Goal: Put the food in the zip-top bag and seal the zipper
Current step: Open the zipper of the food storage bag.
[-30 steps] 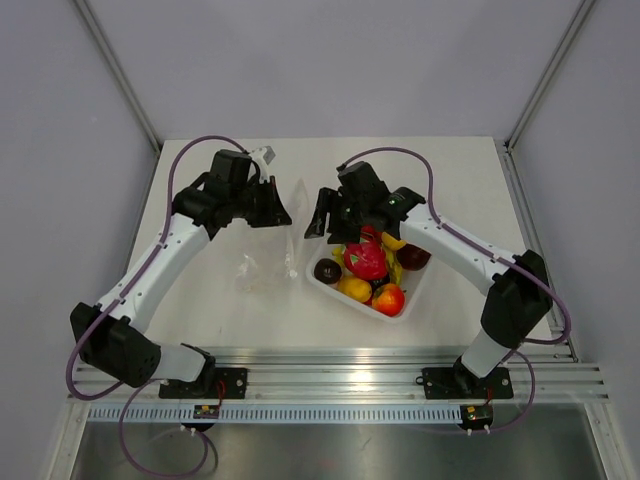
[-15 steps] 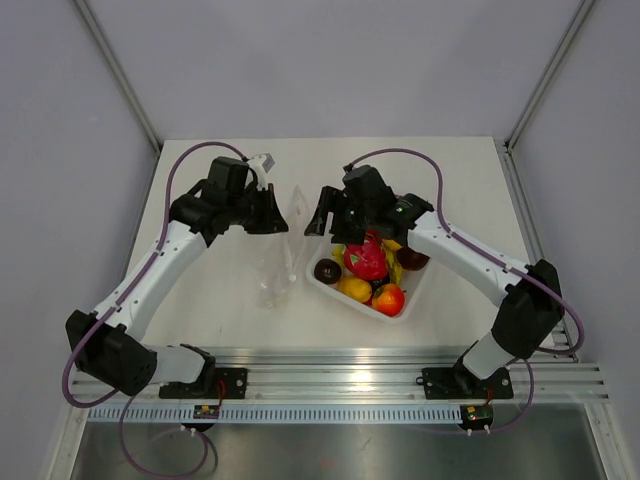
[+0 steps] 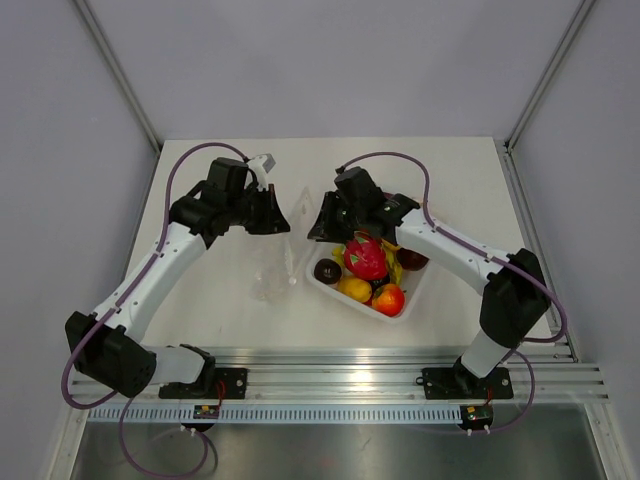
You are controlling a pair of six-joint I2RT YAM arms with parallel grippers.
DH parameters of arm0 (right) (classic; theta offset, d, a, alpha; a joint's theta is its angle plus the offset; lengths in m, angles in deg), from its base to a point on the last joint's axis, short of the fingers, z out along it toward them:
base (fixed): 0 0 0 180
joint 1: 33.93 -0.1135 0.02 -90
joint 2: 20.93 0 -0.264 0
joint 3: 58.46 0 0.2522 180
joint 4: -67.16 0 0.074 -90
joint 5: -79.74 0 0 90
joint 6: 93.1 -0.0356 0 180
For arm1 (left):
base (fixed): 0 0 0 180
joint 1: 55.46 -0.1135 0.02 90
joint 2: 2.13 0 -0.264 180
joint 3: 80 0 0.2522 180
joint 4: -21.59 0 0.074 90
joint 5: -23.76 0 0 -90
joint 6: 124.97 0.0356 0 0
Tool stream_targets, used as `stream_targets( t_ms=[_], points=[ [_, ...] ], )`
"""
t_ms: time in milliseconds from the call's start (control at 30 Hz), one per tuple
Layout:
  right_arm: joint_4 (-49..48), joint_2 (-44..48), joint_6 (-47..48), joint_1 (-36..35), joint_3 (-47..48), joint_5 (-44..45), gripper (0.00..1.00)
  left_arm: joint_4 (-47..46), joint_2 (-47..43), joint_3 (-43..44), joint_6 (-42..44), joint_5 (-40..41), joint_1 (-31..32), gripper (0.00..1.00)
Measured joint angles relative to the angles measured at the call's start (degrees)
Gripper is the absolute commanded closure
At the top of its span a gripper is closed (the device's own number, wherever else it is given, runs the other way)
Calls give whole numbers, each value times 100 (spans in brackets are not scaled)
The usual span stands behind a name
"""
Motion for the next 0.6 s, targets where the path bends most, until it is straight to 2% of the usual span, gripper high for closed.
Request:
stream_targets(
  t_ms=[33, 167, 200, 233, 300, 333, 400, 433, 533, 600],
  points=[
    [0, -52, 15, -2, 0, -15, 100, -7, 0, 0, 2, -15, 0, 100],
    [-46, -74, -50, -7, 0, -31, 100, -28, 0, -2, 17, -28, 0, 100],
    [-57, -74, -48, -15, 0, -24, 100, -26, 0, -2, 26, -24, 0, 96],
    [-46, -74, -48, -28, 0, 7, 100, -24, 0, -7, 37, 7, 0, 84],
    [-24, -74, -46, -94, 15, 136, 100, 24, -2, -13, 83, 120, 0, 69],
    [2, -74, -46, -149, 39, 203, 100, 66, -2, -13, 83, 168, 0, 57],
    [63, -74, -48, -293, 125, 358, 100, 122, -20, -24, 79, 223, 0, 48],
    [105, -74, -52, -372, 184, 428, 100, 151, -39, -35, 59, 238, 0, 40],
    [249, -74, -66, -566, 378, 592, 100, 262, -140, -39, -15, 297, 4, 30],
    [317, -74, -92, -629, 472, 702, 100, 317, -219, -37, -42, 352, 26, 29]
  ],
)
